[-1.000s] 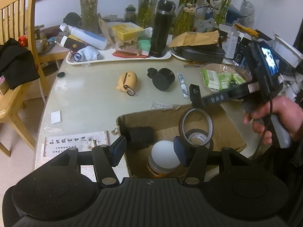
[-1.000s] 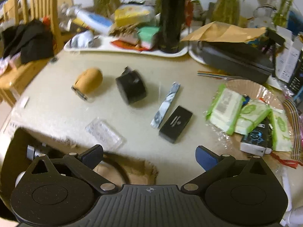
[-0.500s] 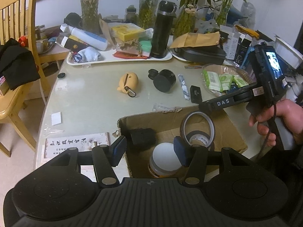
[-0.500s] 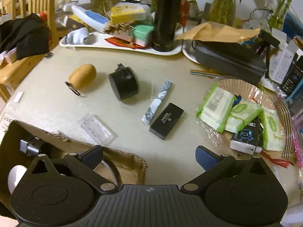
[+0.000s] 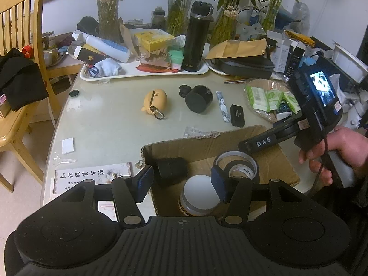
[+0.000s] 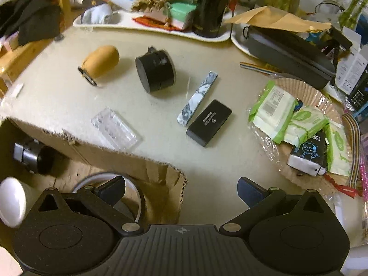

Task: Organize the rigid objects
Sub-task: 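Withdraw the right gripper from the box toward the black rectangular case while the left withdraws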

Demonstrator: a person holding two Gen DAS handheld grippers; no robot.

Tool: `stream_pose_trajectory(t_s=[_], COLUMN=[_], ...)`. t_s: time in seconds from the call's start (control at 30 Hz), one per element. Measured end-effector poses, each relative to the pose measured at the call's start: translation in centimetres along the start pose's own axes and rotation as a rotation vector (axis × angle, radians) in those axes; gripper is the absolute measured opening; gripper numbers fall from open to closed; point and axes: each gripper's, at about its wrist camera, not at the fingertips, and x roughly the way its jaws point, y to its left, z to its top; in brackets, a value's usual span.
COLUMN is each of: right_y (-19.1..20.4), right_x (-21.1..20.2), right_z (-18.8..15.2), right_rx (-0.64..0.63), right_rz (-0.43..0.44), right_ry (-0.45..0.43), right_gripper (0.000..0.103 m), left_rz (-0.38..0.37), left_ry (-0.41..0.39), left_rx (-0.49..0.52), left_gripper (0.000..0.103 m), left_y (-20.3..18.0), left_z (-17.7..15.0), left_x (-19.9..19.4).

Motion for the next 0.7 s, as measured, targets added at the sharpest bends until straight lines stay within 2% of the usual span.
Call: stream_pose_trajectory(t_s=[0.47, 0.7], right_y=[-2.6, -3.3], right_x=[-2.4, -3.1], right_z=[1.2, 1.4], right_rx=[0.154, 0.217], right_rz=[0.076, 0.056], right_ry=[-0.145, -0.244], right_gripper=[0.103, 0.103], left_rz=[0.013, 0.085], left_ry=[-0.02, -0.037], left_rx=[0.011, 0.024], left_gripper=[0.054, 0.054], left_y=[0.3, 0.4], left_z=[0.9, 1.5], left_x=[0.4, 0.9])
